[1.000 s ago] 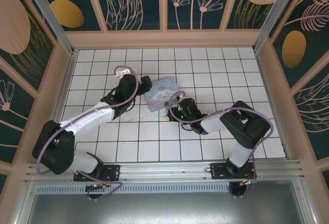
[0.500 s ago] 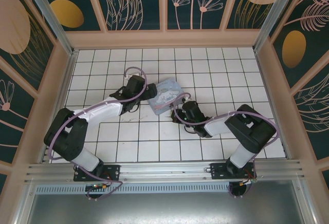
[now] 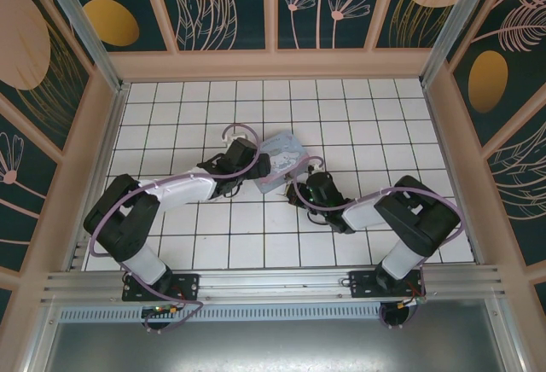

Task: Unlock a padlock with a key

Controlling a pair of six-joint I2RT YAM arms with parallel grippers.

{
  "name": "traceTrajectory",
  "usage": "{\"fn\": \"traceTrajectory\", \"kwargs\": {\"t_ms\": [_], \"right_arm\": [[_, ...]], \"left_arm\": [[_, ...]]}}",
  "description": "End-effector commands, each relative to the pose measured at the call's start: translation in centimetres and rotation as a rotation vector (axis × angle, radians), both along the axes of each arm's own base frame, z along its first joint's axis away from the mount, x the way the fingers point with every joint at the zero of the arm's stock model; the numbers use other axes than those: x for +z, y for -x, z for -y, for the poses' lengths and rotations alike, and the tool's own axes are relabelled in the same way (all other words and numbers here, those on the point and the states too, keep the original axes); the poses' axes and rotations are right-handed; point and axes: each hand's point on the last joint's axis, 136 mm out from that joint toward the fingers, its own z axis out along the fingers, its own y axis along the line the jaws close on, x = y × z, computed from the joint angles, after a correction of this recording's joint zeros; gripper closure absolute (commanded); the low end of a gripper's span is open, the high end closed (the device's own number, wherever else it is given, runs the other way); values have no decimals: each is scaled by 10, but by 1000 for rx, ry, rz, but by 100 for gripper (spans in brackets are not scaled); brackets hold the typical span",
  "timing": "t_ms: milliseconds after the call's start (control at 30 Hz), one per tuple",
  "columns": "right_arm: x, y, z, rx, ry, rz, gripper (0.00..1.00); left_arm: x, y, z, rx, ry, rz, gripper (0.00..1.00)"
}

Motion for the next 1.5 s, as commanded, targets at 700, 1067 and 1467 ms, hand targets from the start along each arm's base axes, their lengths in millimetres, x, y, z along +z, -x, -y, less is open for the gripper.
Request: {"fn": "traceTrajectory", "kwargs": {"t_ms": [700,1067,1467], "right_arm": [[6,-16,5,-197,-167,-37,100],[8,-26,14,-264,-189,-26,100],[12,-48,29,-232,-116,-1,100]], "left_arm": [[-53,24,-19,0,-110,-105,1],[-68,28,-22,1,-132,-132,2],[-74,29,-21,-9,-140,-141,5]]}}
